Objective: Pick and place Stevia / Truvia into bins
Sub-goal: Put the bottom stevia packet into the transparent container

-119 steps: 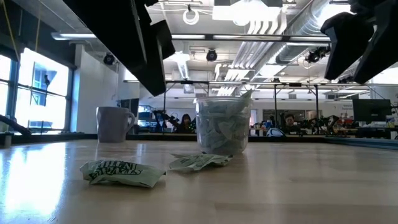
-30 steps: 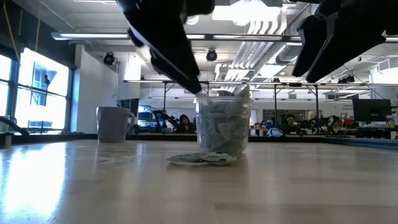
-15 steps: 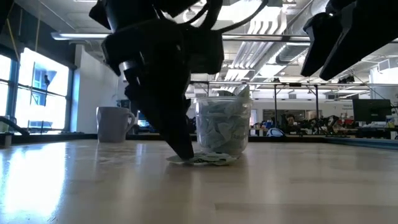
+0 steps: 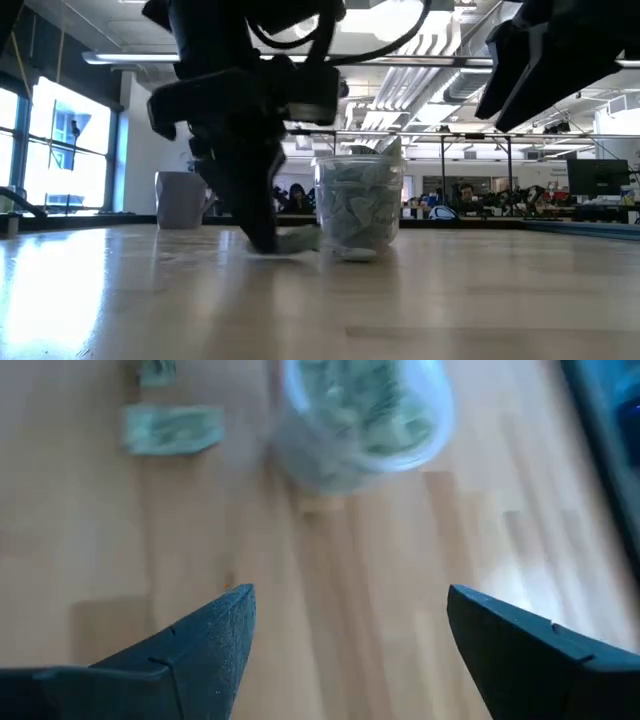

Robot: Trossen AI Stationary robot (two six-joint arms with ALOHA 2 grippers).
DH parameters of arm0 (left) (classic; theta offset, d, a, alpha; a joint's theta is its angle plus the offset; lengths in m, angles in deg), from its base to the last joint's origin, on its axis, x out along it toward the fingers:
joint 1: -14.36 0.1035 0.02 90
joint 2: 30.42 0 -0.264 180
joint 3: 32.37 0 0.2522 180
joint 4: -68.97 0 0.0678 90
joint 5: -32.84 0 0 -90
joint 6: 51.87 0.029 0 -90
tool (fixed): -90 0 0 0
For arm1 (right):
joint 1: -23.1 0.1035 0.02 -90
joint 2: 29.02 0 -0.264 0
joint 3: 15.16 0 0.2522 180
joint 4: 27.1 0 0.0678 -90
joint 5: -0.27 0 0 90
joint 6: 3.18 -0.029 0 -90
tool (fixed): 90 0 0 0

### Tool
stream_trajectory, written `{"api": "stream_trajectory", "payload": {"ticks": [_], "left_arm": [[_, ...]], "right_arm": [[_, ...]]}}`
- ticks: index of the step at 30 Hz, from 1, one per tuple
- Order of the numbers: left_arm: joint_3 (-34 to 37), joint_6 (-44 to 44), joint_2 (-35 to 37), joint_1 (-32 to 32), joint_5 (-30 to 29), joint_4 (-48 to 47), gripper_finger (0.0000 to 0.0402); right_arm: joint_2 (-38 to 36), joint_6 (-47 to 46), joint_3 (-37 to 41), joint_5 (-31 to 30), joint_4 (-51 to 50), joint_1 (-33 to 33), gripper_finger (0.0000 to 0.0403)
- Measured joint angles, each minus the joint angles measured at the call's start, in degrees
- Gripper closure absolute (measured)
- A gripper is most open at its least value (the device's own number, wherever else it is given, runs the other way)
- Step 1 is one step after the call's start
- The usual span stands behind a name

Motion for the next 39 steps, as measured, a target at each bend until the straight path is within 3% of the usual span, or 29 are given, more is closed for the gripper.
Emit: {"api": "stream_trajectory", "payload": {"ticks": [4, 7, 12, 15, 20, 26, 33, 39], "left_arm": [[-3.0, 0.8, 4.8, 0.1, -3.2, -8.8, 0.0353], [-4.2, 2.8, 8.1, 1.5, -4.5, -11.6, 0.037], [-6.3, 6.8, 13.5, 8.0, -7.2, -6.4, 0.0378], [-6.1, 12.0, 13.0, 12.9, -5.3, -1.7, 0.037], [-6.2, 14.8, 8.5, 19.6, 3.8, 2.5, 0.038], [-6.2, 15.6, 4.2, 20.8, 10.3, 2.4, 0.0361], [-6.3, 14.6, 3.5, 19.3, 11.5, 2.2, 0.0344], [-9.9, 11.5, 8.1, 18.8, 8.9, -2.9, 0.0334]], "right_arm": [[0.0, 1.8, 0.0, -3.1, 0.0, -2.3, 0.0084], [0.0, 3.3, 0.0, -1.6, 0.8, -4.7, 0.0084], [0.0, 5.8, 0.0, -1.4, 4.0, -7.3, 0.0084], [0.0, 5.9, 0.0, -1.0, 6.2, -8.1, 0.0084], [0.0, 4.7, 0.0, 0.6, 7.6, -8.0, 0.0084], [0.0, 0.1, 0.0, 2.3, 7.8, -8.0, 0.0084], [0.0, 3.2, -0.1, 2.7, 9.7, -8.0, 0.0084], [0.0, 11.2, -0.1, 6.7, 14.3, -8.0, 0.0084]]}}
